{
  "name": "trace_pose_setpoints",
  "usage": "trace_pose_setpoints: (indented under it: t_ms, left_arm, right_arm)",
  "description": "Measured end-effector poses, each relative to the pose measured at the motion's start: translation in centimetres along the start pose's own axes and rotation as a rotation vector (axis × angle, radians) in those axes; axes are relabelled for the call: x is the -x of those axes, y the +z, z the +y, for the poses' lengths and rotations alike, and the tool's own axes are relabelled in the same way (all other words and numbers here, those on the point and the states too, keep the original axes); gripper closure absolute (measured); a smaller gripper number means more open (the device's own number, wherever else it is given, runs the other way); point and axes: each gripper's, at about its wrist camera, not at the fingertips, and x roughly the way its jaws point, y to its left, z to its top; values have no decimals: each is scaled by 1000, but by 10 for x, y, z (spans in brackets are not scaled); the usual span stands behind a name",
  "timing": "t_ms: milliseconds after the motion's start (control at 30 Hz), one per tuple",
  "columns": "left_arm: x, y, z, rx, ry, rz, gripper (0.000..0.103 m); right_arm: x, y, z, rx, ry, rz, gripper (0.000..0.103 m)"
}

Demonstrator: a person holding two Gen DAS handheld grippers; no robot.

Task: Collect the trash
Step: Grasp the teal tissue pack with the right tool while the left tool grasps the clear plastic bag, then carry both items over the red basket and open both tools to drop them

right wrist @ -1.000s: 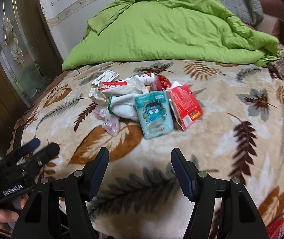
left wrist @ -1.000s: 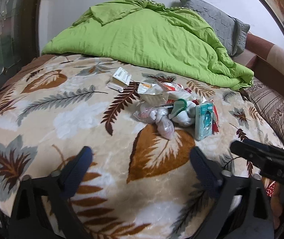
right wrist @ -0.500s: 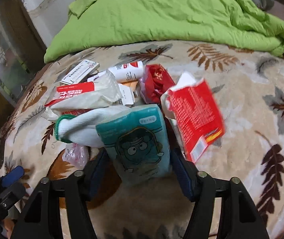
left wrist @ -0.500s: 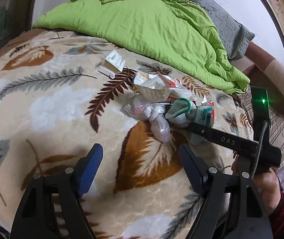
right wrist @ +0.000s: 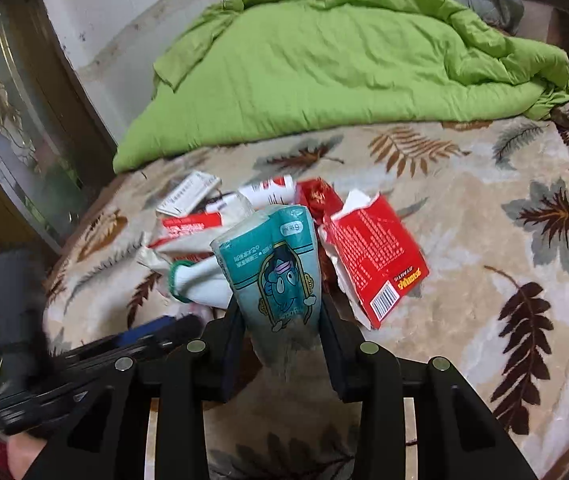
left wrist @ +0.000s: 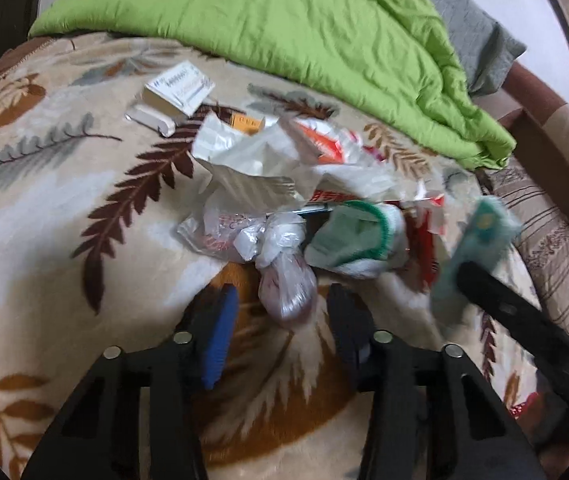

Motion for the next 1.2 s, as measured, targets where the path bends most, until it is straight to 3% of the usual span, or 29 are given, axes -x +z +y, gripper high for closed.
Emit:
trace_pose_setpoints:
  t_ms: [67,133,367,633,900,1200]
  left_arm:
    - [-8,2,1,14,4,9,63]
    - [-7,2,2,6,8,-1,77]
    - [21,-15,13,8,3,-32,77]
    - [76,-44,-2,-113,15,-163,77]
    - [100,-71,-41,-252,-83,-181,77]
    - [112,-105,-148,-513,-347,-97,77]
  right_arm:
    - [2,-1,1,-3,1,-8,64]
    - [4,-2,1,-11,5,-12,64]
    - [18,-12,2,-32,29,-30,64]
    - [44,-30,10,-49,68,-74,64]
    - [88,-44,-9,-117,94,-90,64]
    - [190,-91,-85,-265,15,-103,64]
